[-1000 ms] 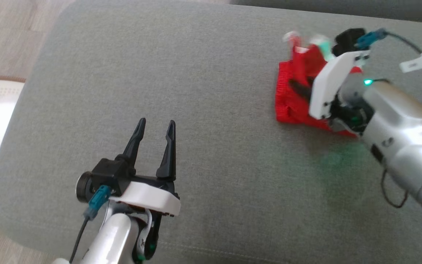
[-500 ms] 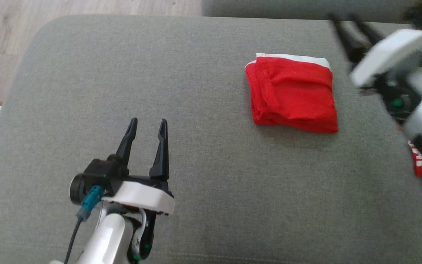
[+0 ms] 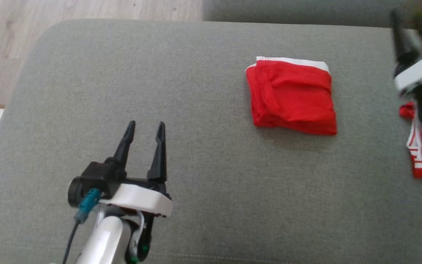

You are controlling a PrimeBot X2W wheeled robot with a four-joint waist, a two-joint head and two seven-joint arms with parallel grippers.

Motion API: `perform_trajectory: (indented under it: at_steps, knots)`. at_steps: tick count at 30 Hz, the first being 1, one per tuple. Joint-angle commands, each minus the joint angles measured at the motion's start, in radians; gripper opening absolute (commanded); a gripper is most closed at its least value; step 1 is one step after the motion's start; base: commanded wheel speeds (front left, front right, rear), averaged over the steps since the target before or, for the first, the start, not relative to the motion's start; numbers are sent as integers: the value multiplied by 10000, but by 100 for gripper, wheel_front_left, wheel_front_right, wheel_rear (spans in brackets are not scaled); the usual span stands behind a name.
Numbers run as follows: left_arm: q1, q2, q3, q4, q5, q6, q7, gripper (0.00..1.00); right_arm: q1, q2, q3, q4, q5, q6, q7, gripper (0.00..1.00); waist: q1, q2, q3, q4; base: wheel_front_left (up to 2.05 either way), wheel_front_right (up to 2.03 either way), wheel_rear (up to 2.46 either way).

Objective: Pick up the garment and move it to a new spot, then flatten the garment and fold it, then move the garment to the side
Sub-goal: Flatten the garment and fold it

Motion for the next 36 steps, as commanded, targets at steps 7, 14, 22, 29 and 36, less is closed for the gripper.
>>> perform_trajectory:
  at_steps: [7,14,22,29,36]
  knots:
    - [268,4,1062,-629,562,-92,-51,100,2663,59,-4257,-2659,-4026,-7,-119,100,0,-1,-454,-509,0,0,0]
    - [559,4,1609,-1067,1010,-314,-51,100,5533,1089,-6637,-5057,-6651,-7,-120,100,0,-1,-675,-831,0,0,0]
    - [1010,4,2177,-1331,1462,-477,-51,100,8016,2248,-7845,-6622,-8769,-7,-121,100,0,-1,-889,-1173,0,0,0]
    - [1299,3,2336,-1101,1554,-521,-51,100,8774,2876,-7865,-6980,-9583,-7,-121,100,0,-1,-917,-1391,0,0,0]
    - [1200,3,2299,-1038,1589,-566,-51,100,8696,2946,-7760,-6871,-9618,-7,-122,100,0,-1,-785,-1464,0,0,0]
